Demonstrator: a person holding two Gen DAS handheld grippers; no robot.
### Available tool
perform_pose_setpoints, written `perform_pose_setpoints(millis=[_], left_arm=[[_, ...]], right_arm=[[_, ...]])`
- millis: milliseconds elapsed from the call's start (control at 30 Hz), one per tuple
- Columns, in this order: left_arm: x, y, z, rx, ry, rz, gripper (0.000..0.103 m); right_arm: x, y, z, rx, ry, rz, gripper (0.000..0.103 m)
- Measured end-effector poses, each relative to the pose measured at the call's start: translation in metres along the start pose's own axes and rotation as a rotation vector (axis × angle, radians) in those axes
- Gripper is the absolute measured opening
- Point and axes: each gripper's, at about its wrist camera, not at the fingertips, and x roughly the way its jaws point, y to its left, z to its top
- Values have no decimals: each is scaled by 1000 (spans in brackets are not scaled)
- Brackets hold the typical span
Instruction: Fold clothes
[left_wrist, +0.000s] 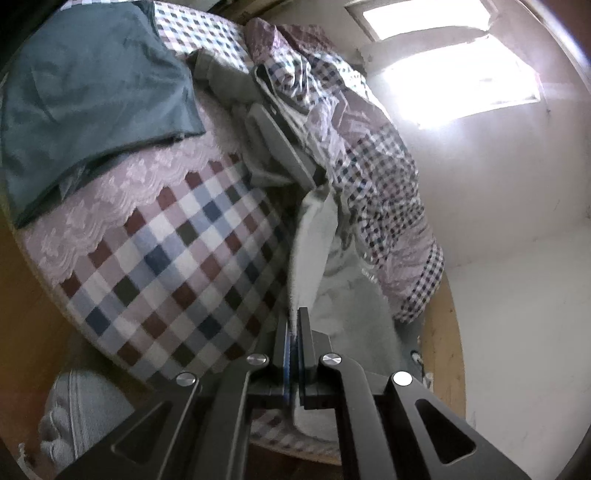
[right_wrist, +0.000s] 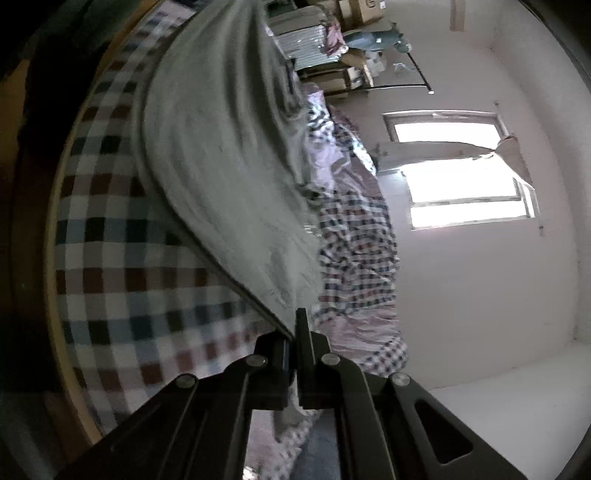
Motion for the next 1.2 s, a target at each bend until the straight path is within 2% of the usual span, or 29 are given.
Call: perform_pose_setpoints(millis=[133,267,500,567,800,933,1200], left_arm=[[-11,-4,-13,26,11,-7,0],[-34,-12,-21,56,-6,-34,0],[-69,-16,-26,101,-33,-56,0],[-65,-6,-26,85,-20,-24,0],[-38,29,-26,11,35,116,1],[-30,33,-24,21,37,171,1],[-17,57,-30,-13,84,325,1]], right_arm=[[-36,-24,-1,-25,4,-10,0],[-65,-35,0,-63,3,20,0],[-113,-39,14,-89,-25,67,0],[-114,-30,16,-81,-17,111,0],[-92,47,9,-123,45,257,0],[-73,88,6,-146,79,315,0],[-51,121,1,-133,144,432,1]])
